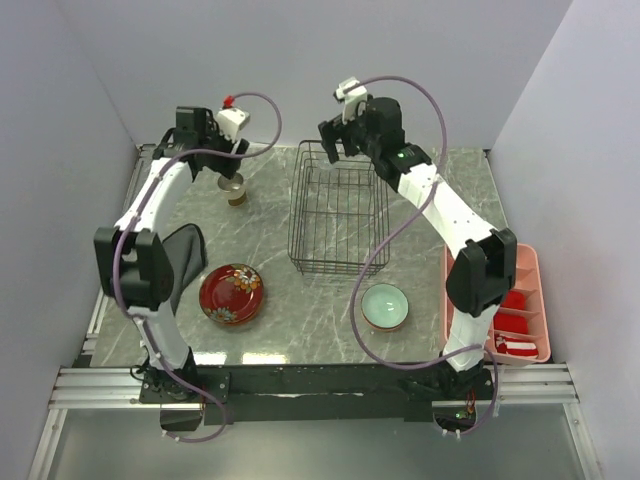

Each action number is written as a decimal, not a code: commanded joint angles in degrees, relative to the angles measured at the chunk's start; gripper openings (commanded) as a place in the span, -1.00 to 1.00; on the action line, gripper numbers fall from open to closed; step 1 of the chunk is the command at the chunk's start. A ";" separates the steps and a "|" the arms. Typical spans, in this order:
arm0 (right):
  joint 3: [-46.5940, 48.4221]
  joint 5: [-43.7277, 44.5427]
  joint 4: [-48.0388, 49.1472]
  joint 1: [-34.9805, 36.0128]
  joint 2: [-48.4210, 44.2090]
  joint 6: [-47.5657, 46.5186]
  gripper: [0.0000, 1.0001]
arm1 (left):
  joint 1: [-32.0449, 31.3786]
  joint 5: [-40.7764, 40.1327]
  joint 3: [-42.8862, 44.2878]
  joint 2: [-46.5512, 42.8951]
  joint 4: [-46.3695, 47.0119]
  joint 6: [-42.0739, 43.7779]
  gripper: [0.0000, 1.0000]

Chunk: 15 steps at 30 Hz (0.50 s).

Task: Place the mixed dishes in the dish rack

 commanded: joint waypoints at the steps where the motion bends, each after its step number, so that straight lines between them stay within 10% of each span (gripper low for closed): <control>1: -8.04 -4.18 -6.87 -0.56 -4.22 0.44 1.00 | -0.26 6.55 6.50 5.86 -9.58 8.21 0.49; 6: -13.74 -5.49 -6.44 -0.56 -8.00 2.12 1.00 | -0.18 8.66 11.26 12.71 -15.92 12.08 -0.10; 15: -15.52 -6.02 -6.79 -0.56 -8.01 3.09 1.00 | -0.17 7.61 7.84 14.75 -13.56 11.38 -0.16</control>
